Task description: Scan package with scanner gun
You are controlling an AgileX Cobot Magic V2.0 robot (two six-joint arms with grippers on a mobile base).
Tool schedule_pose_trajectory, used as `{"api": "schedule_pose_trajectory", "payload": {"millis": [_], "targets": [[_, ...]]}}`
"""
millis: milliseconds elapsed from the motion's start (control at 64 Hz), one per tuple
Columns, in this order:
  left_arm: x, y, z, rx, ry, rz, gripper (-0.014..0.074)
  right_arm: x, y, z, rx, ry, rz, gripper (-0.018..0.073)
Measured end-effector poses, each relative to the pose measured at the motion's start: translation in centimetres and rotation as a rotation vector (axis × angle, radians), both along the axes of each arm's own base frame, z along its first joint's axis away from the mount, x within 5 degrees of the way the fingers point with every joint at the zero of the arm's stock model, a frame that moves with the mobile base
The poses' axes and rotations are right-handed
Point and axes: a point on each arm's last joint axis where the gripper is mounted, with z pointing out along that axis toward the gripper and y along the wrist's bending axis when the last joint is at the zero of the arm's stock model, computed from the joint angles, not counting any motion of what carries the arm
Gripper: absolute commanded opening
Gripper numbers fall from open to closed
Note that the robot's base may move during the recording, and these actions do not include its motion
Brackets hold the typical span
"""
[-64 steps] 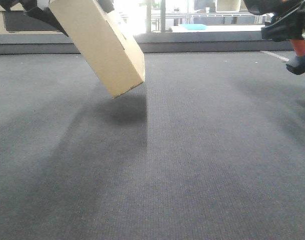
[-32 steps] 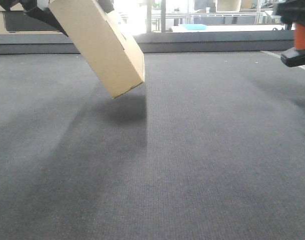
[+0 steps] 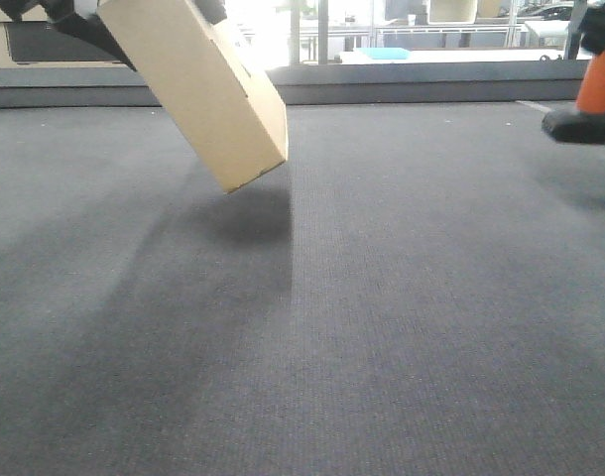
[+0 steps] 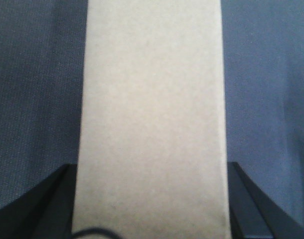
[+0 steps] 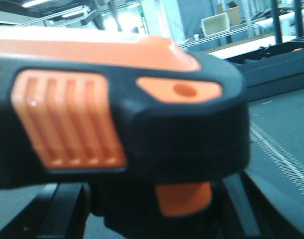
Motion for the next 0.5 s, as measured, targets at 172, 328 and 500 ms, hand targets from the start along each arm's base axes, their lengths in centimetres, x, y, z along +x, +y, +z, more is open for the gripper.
{"api": "schedule_pose_trajectory", "payload": {"millis": [172,328,500], "targets": [[0.0,0.0,0.0,-0.001,-0.002,0.000,-0.0111,0.3,0.7,-0.6,-0.008,-0.017,0.027,-0.0158],[0.0,0.0,0.0,-0.001,-0.002,0.000,-0.0111,0.5,1.0,-1.5,-0.004,0.004,0.034,-0.0158],[0.0,0.0,0.0,-0.001,-0.002,0.000,-0.0111,0.5,1.0,-1.9,0.002,0.036,0.038,-0.0158]]}}
